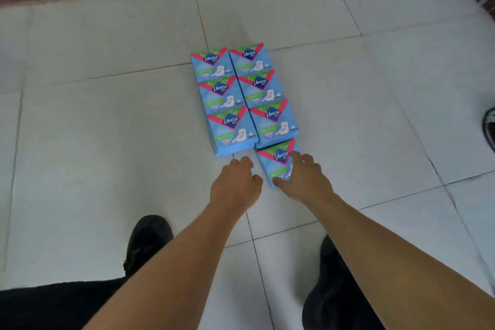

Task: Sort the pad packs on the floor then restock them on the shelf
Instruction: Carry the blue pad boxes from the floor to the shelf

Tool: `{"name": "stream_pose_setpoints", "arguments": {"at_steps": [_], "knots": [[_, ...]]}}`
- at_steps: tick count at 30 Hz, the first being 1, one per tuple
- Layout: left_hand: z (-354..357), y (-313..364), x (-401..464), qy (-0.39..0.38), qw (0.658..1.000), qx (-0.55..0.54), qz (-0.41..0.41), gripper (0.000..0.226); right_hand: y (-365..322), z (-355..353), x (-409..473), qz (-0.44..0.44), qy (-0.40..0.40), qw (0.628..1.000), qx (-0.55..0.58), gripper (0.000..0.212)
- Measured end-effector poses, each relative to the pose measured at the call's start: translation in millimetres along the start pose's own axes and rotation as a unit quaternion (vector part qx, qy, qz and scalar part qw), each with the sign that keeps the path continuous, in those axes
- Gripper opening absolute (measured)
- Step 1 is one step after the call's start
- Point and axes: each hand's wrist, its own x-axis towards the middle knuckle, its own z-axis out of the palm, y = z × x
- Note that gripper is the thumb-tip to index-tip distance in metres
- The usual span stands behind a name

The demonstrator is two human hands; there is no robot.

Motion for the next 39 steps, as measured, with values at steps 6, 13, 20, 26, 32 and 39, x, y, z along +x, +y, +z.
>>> {"name": "stream_pose_setpoints", "arguments": {"at_steps": [6, 13, 20, 26, 32, 39], "knots": [[51, -23, 54, -0.042, 0.998, -0.026, -0.038, 0.038, 8, 54, 62, 0.049, 0.003, 0.997, -0.066, 0.116], [70, -42, 58, -0.068, 0.992, -0.076, -0.079, 0.035, 19, 75, 49, 0.064, 0.030, 0.996, -0.051, 0.112], [21, -40, 22, -0.066, 0.972, -0.194, -0.119, 0.059, -17, 44, -18, -0.021, 0.084, 0.996, -0.008, 0.112], [-54, -48, -30, 0.016, 0.916, -0.400, -0.033, 0.044, -91, -6, -82, -0.131, 0.162, 0.978, 0.023, 0.110], [-153, -81, -109, 0.115, 0.866, -0.486, 0.027, 0.034, -149, -61, -140, -0.277, 0.136, 0.920, 0.239, 0.082], [-260, -128, -234, 0.211, 0.846, -0.482, 0.088, 0.030, -257, -121, -228, -0.342, 0.107, 0.864, 0.352, 0.045]]}}
